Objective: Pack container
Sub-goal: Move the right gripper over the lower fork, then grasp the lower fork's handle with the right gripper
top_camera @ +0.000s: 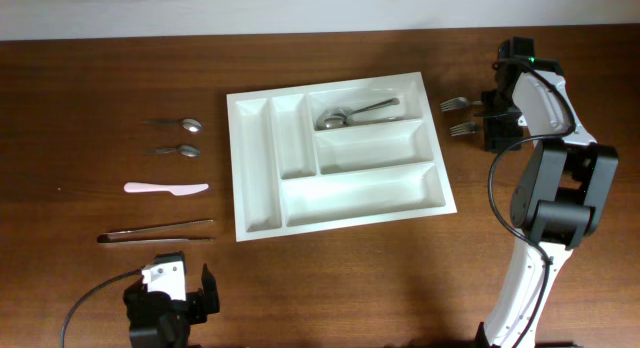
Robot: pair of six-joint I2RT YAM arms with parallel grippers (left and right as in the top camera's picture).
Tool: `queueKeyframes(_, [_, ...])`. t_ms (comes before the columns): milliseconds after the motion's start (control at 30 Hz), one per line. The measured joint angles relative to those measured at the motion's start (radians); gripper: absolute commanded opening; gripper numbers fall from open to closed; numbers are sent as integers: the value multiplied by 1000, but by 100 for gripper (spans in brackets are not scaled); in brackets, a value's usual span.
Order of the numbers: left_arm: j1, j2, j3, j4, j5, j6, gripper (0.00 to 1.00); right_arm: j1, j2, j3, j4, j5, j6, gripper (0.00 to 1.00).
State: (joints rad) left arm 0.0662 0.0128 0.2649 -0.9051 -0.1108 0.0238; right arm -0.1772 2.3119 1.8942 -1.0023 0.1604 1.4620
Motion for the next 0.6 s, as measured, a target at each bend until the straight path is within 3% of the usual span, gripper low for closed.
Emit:
queueKeyframes(333, [0,0,0,0,0,0,99,0,42,2,38,-7,1,78])
queueKeyframes(467, [0,0,0,0,0,0,99,0,42,2,56,-11,5,56])
queueKeyframes(600, [0,0,0,0,0,0,99,0,43,2,61,-32,3,53])
